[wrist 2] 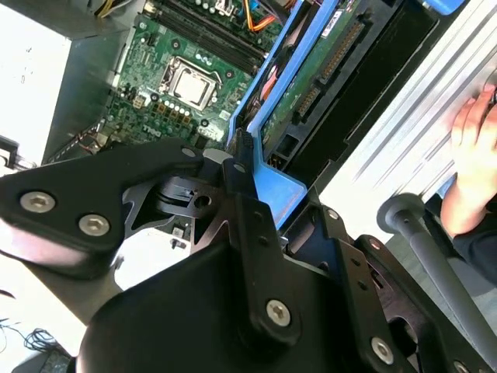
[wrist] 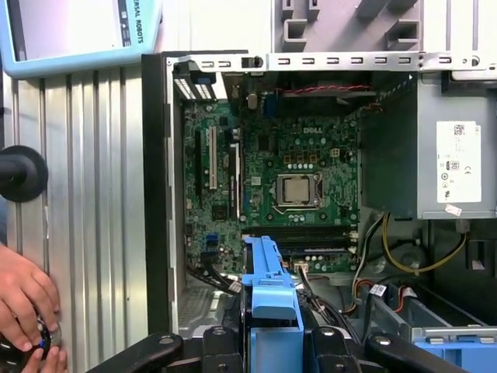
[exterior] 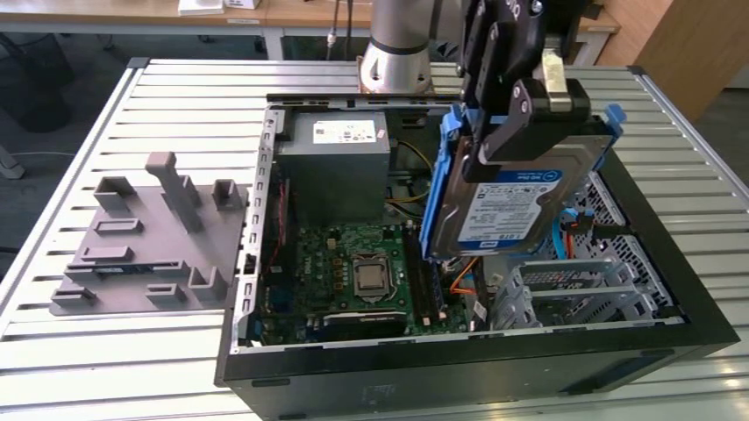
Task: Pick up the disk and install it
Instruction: 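Insert the disk into the insertion slot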
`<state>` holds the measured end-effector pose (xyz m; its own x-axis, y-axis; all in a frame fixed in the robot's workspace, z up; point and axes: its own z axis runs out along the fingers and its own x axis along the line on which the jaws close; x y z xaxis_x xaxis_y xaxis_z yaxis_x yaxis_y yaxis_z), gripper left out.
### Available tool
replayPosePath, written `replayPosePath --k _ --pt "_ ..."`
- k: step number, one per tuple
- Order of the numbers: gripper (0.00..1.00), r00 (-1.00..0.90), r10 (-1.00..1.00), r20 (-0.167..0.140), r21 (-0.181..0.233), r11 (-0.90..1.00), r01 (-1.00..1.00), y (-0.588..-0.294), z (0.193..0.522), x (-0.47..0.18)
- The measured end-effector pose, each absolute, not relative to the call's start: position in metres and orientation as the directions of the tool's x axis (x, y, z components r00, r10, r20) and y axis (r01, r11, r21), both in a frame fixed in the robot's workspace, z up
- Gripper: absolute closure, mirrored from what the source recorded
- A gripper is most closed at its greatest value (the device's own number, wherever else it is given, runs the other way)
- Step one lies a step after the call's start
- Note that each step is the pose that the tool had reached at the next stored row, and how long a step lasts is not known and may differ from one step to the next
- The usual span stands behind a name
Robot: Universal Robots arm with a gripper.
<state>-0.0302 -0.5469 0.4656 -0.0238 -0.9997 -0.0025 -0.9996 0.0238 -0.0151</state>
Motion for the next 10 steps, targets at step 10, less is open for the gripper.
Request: replayPosePath --k 10 --pt "0.64 -0.024 -1.000 -0.002 -0.013 0.024 -1.000 -0.5553 0.4630 -0.0203"
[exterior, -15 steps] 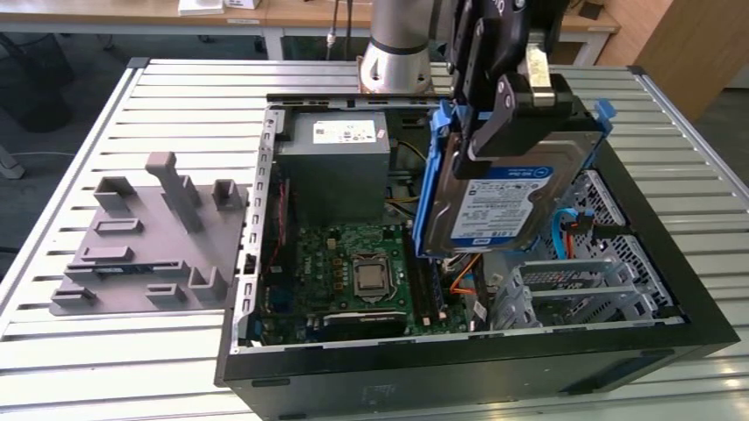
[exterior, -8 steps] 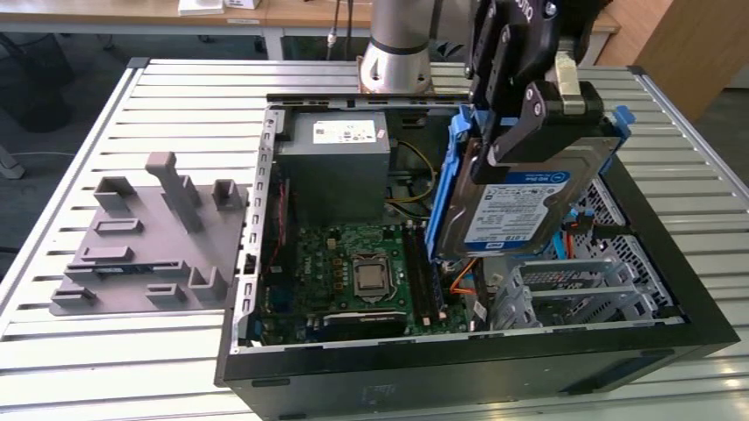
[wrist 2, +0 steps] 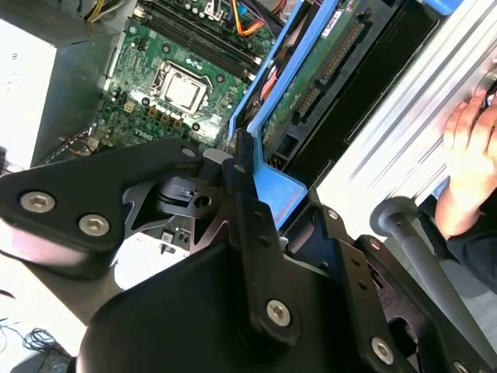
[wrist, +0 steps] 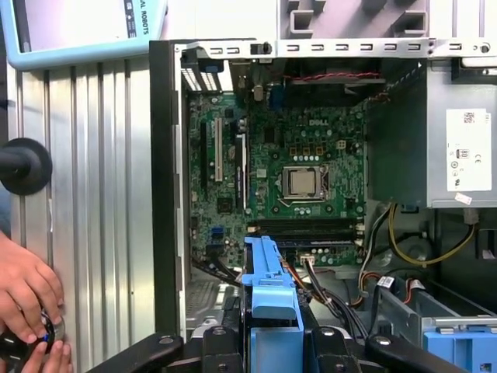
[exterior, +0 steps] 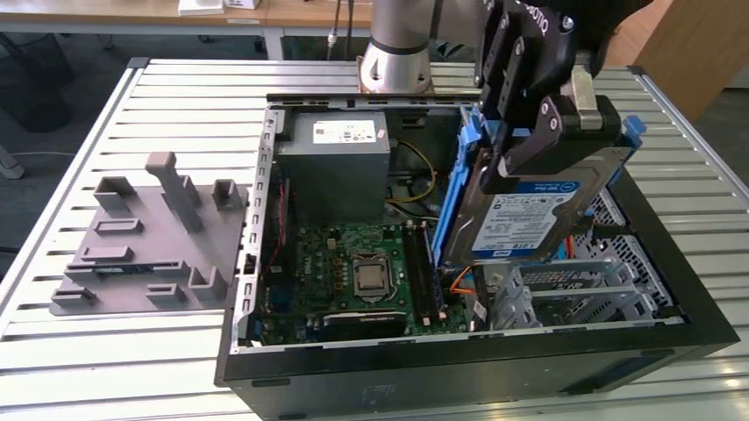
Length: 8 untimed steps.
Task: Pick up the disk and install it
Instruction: 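Insert the disk into the insertion slot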
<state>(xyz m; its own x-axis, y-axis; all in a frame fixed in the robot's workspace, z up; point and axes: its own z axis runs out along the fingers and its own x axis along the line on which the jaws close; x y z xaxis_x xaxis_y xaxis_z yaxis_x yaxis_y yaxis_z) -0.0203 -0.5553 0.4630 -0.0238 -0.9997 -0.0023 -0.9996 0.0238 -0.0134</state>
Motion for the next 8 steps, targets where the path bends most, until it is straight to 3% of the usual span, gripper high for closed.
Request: replayPosePath --k 8 --pt "0.64 -0.024 -1.000 -0.002 -0.013 0.024 -1.000 -0.557 0.460 -0.010"
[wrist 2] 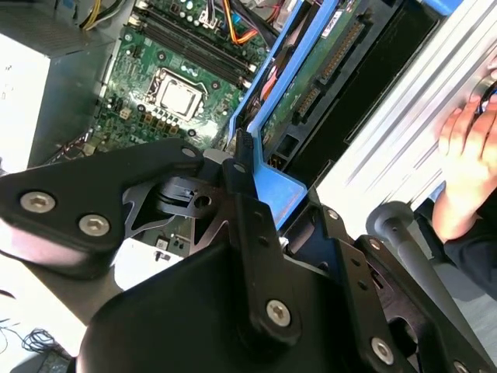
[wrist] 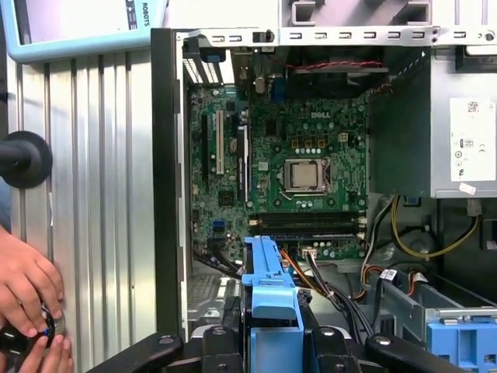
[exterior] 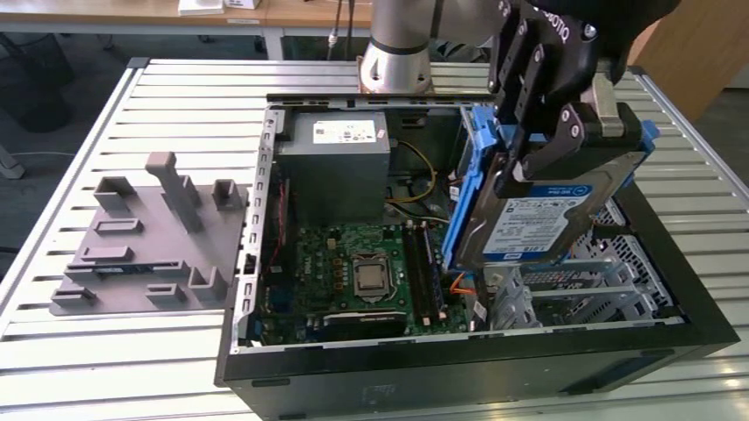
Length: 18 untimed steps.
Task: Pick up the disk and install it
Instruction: 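Insert the disk into the insertion slot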
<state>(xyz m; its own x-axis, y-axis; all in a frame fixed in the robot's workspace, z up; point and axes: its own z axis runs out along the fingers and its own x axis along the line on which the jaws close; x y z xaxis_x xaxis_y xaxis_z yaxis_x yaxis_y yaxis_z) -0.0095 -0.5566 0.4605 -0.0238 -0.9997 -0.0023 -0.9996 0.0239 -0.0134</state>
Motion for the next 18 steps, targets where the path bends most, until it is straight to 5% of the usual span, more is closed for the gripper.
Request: replayPosePath --k 18 --pt "0.64 -0.024 -1.000 -0.002 -0.013 0.024 -1.000 -0.562 0.455 0.011"
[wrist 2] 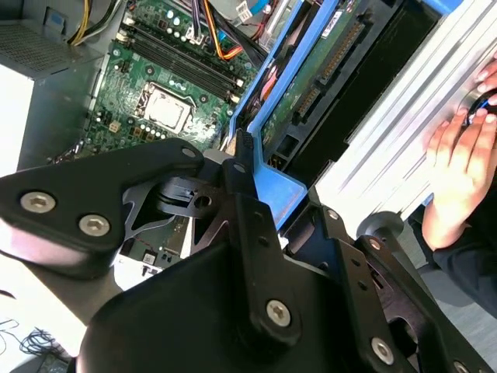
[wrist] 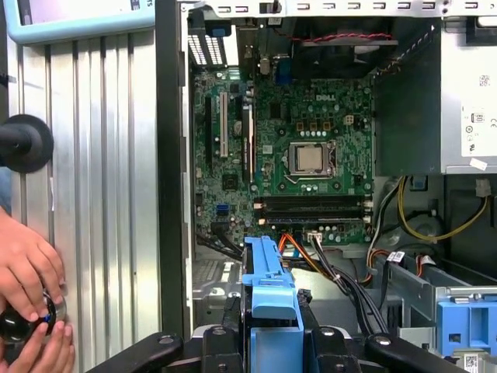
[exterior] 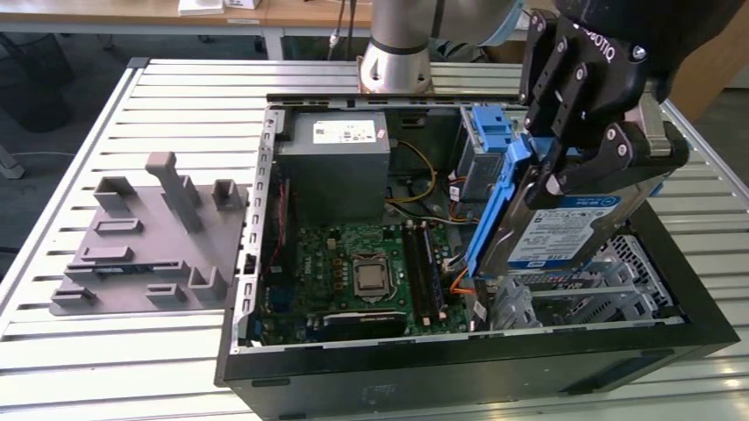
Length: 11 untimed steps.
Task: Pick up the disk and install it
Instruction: 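Insert the disk into the insertion slot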
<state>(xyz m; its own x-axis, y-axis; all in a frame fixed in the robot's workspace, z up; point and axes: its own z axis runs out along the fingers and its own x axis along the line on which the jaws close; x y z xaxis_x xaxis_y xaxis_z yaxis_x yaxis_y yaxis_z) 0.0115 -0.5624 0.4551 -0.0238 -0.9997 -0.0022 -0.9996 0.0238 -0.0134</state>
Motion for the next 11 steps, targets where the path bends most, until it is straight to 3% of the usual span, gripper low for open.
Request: replayPosePath --k 11 --pt "0.64 -0.024 -1.000 -0.002 -0.013 0.024 -1.000 -0.562 0.454 0.022"
